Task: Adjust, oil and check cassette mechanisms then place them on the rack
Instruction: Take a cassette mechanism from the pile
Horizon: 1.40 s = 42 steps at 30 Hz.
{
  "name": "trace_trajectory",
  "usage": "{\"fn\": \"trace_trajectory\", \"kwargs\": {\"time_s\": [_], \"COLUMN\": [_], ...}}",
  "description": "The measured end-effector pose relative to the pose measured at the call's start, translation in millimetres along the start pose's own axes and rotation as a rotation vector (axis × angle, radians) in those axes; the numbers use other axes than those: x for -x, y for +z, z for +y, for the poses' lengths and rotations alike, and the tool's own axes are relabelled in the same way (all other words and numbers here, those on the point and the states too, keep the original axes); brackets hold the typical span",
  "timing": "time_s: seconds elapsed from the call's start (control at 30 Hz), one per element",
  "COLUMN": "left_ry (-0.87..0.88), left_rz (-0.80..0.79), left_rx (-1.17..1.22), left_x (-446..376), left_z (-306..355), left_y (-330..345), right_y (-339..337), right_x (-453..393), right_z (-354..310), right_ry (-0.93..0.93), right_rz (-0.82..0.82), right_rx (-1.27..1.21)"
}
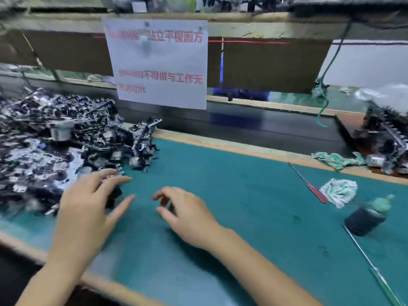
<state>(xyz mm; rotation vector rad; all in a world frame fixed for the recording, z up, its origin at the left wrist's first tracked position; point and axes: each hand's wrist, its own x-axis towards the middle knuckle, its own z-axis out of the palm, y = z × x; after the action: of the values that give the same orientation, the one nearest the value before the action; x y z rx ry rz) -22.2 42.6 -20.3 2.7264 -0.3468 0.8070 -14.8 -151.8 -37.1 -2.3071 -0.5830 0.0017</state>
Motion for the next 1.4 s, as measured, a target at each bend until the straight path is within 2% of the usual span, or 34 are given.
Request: {"fn": "trace_trajectory", "kwargs": {"time_s": [0.07, 0.2, 0.3, 0.43, 0.57, 0.8, 0.97, 1.07, 1.13, 1.2, 1.27, 1.4], "left_ry": [-0.138, -0.304, -0.271, -0.197, 0.04, 0.272, 0.58, 0.898, 1.044, 1.085, 1.039, 0.691], "left_rz": [0.019, -0.166, -0.209, -0.3, -0.212, -0.211, 0.059, 0.313, 0.351, 0.276, 0.121, -0.416], "left_rx": [-0.044, -0.002, -0.057, -0.032, -0.062, 0.206, 0.262, 0.234, 0.327, 0.402, 0.427, 0.576], "left_x": [-1, 6, 11, 7, -8, -38, -43, -18, 1, 11, 13, 7], "left_z": [-33, -78, -94, -78, -28, 95, 188, 218, 225, 224, 221, 208], "left_y": [-10, -25, -31, -30, -20, 25, 59, 85, 97, 105, 106, 103], "right_y": [14, 27, 23, 7, -19, -107, -154, -155, -148, -138, -126, -113], "right_x": [-26, -70, -93, -85, -43, 64, 145, 194, 219, 237, 247, 254], "right_z": [-17, -40, -43, -36, -14, 38, 66, 78, 83, 88, 95, 102], "right_ry": [-0.067, -0.227, -0.268, -0.227, -0.186, 0.037, 0.191, 0.247, 0.267, 0.299, 0.333, 0.353], "right_rz": [0.032, 0.06, -0.098, -0.108, -0.049, 0.254, 0.463, 0.548, 0.588, 0.626, 0.637, 0.691], "right_rx": [-0.014, 0.104, 0.28, 0.151, 0.149, 0.185, 0.153, 0.108, 0.075, 0.068, 0.074, 0.095]}}
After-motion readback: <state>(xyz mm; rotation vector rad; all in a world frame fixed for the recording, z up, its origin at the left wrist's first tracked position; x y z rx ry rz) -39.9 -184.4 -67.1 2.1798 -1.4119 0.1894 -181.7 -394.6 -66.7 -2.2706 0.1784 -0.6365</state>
